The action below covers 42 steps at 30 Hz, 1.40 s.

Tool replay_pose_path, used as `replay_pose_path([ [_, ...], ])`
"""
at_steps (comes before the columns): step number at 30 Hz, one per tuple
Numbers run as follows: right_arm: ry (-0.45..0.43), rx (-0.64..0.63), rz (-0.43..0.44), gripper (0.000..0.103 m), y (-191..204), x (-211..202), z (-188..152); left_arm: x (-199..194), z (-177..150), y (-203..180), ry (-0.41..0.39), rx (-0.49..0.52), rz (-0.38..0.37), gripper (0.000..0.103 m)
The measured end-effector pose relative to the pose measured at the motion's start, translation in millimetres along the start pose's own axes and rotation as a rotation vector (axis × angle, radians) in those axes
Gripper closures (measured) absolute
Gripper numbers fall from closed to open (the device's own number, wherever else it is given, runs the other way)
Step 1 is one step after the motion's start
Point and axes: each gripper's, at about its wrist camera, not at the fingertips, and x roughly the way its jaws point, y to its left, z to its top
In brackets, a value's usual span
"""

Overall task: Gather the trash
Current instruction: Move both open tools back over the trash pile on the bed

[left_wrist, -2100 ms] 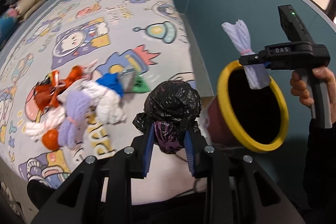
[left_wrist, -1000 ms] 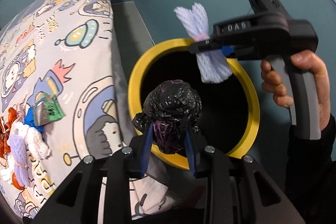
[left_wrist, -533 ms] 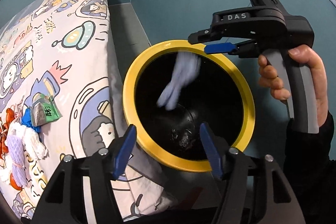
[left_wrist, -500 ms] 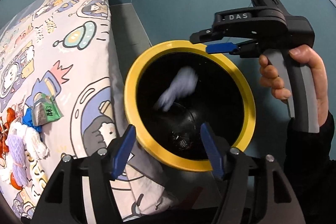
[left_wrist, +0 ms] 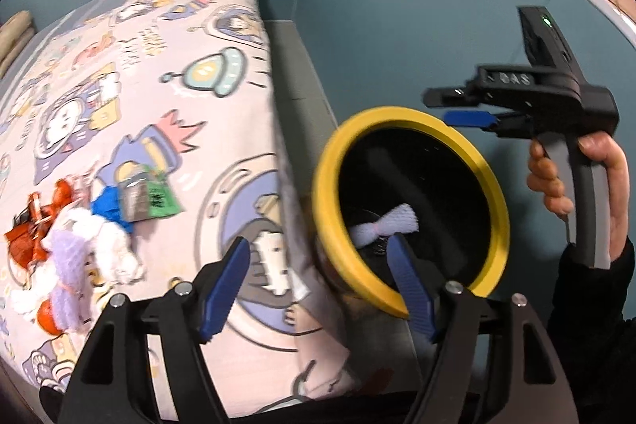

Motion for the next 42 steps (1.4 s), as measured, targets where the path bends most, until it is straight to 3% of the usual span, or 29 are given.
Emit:
replay_pose_path([
  [11,0.054,-0.158,0.023,0.046,75,21,-4,-44,-9,72,-0.063,-0.132,0.109,0.023],
  [21,0.136,-0.307,0.042,0.041,144,56,-14,-68,-27,139,-0.07,-0.247,0.229,0.015],
  [31,0.222,-0.413,0.043,0.041,202,101,-23,-81,-53,202,-0.049,-0.371,0.317,0.013],
  [42,0.319,-0.477,0.039,0.041,238,151,-33,-71,-89,259,0.017,-0.481,0.386,0.013],
])
